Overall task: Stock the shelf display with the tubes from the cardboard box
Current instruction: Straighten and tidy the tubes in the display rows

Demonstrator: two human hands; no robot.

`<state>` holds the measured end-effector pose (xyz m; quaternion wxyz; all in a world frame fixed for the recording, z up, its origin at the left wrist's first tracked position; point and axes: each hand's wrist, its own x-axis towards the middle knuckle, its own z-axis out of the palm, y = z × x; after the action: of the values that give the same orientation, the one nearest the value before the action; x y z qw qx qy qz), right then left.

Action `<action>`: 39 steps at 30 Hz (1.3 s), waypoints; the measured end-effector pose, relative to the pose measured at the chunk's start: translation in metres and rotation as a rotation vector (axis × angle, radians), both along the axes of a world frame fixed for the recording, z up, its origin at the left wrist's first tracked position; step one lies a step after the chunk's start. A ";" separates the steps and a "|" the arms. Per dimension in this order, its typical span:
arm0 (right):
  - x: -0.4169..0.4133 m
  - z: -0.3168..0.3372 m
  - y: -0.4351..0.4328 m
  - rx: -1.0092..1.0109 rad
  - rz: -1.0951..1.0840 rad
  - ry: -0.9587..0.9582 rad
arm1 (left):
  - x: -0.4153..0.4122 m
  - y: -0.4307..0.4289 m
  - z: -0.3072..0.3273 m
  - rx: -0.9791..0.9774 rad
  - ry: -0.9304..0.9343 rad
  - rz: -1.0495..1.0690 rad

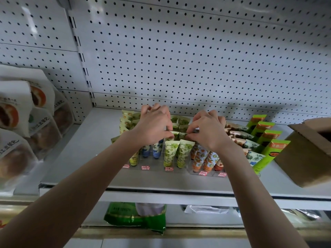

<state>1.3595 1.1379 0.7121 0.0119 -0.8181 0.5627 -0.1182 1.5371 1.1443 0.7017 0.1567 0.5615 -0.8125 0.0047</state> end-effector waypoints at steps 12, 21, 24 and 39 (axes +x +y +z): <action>-0.001 0.000 0.001 -0.002 0.015 0.001 | 0.002 0.001 0.000 0.015 0.016 0.011; -0.008 0.008 -0.001 0.008 0.012 -0.160 | 0.006 -0.002 0.010 0.018 0.179 0.008; -0.009 0.010 -0.005 -0.018 -0.005 -0.204 | 0.009 -0.007 0.013 -0.010 0.228 0.030; 0.000 0.005 -0.029 0.060 -0.001 -0.067 | 0.005 -0.028 0.003 0.009 0.089 0.065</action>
<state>1.3591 1.1086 0.7170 0.0553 -0.8126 0.5658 -0.1284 1.5425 1.1167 0.7050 0.1899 0.5881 -0.7860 -0.0190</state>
